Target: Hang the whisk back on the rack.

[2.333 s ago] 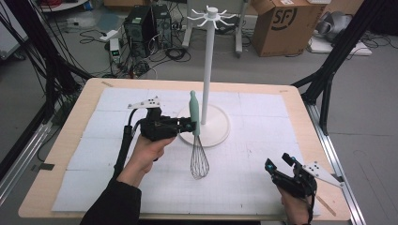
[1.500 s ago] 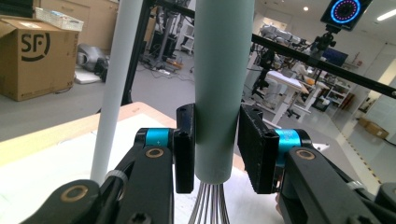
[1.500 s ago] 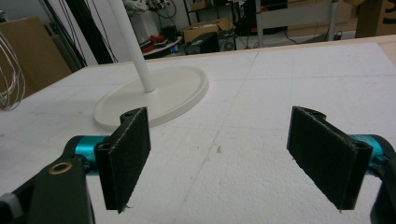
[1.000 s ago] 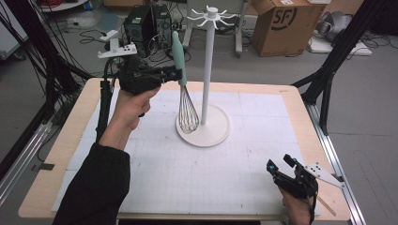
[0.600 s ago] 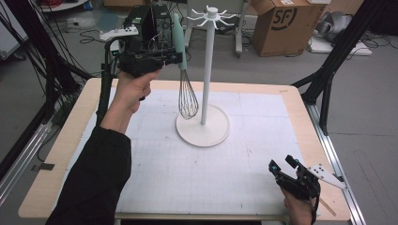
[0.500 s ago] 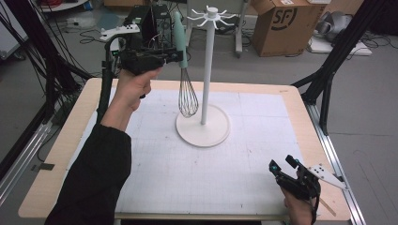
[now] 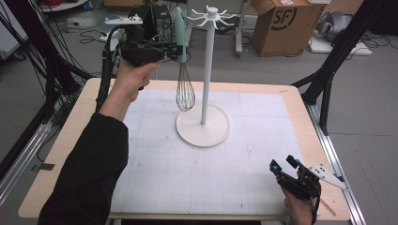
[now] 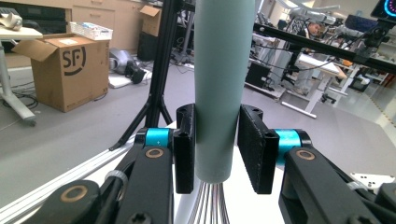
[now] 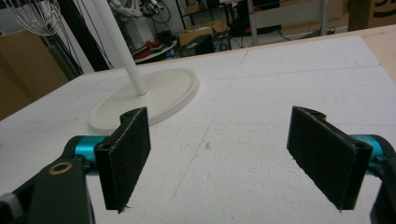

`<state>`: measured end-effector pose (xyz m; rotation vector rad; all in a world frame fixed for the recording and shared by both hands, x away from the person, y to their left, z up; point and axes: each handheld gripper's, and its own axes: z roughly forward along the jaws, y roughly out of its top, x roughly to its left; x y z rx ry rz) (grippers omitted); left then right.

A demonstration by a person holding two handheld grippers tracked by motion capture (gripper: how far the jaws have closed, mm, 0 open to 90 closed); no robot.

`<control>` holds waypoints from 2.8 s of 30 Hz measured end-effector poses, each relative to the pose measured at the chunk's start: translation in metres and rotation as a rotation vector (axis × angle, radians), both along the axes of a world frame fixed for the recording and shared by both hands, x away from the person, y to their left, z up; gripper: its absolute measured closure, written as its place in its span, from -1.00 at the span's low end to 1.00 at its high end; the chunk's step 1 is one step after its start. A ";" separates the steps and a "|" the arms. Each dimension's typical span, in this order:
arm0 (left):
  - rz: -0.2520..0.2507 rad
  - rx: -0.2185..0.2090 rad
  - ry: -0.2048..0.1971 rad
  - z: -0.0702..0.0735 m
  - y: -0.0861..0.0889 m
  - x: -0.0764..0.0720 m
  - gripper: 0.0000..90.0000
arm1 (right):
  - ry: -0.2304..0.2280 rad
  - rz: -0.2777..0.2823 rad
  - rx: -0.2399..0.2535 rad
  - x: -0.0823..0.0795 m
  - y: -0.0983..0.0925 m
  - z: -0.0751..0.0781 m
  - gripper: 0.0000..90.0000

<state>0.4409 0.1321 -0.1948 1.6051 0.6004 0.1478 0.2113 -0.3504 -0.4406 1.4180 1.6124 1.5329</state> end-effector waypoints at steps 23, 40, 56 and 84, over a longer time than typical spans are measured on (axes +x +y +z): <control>-0.021 0.055 -0.005 0.004 -0.017 0.003 0.52 | -0.004 -0.007 0.011 -0.001 -0.002 0.001 -0.55; -0.030 0.082 0.009 -0.001 -0.030 0.008 0.52 | -0.011 -0.011 0.019 -0.001 -0.004 0.001 -0.55; -0.037 0.018 0.022 -0.009 -0.032 0.015 0.23 | -0.014 -0.012 0.021 -0.002 -0.005 0.002 -0.55; 0.070 -0.056 -0.028 -0.094 0.030 -0.054 -0.38 | -0.006 -0.006 0.002 -0.003 0.001 0.001 -0.55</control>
